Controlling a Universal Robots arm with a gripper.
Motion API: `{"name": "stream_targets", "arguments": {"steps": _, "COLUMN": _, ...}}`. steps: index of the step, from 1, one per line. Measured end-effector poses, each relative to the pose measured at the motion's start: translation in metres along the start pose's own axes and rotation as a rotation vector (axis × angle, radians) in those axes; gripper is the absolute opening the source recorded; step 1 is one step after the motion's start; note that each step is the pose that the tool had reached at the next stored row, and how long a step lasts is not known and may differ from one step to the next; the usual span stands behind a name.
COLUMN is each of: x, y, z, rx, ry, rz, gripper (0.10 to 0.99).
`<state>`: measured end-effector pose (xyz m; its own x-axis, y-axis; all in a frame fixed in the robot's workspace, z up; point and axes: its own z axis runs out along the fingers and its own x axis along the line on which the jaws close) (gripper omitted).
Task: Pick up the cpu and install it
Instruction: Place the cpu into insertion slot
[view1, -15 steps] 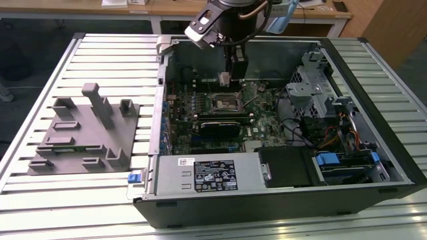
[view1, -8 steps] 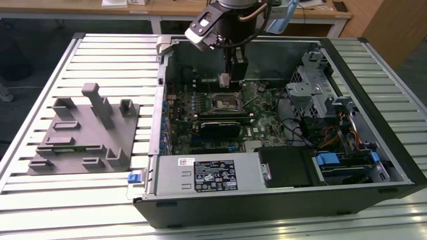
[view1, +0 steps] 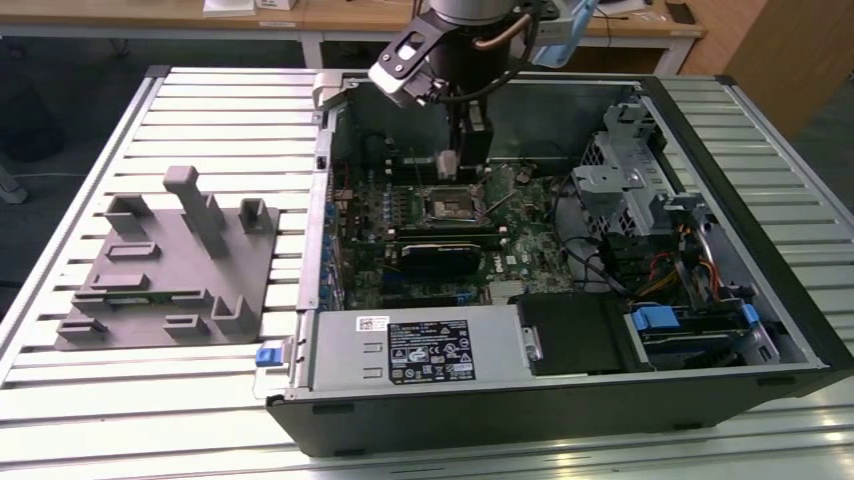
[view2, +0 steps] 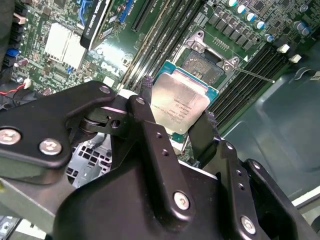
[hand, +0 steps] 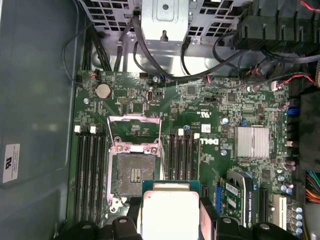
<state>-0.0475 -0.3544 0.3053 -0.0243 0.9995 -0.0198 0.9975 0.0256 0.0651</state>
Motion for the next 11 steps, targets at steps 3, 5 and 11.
{"name": "stream_targets", "arguments": {"steps": 3, "x": 0.001, "y": -0.0003, "z": 0.0037, "rx": 0.0, "ry": -0.0002, "rz": 0.001, "gripper": 0.545}}
{"name": "stream_targets", "arguments": {"steps": 5, "x": 0.0031, "y": -0.0004, "z": 0.0063, "rx": 0.0, "ry": -0.0002, "rz": 0.001, "gripper": 0.545}}
{"name": "stream_targets", "arguments": {"steps": 11, "x": 0.0127, "y": -0.0007, "z": 0.0152, "rx": 0.0, "ry": 0.0, "rz": 0.001, "gripper": 0.545}}
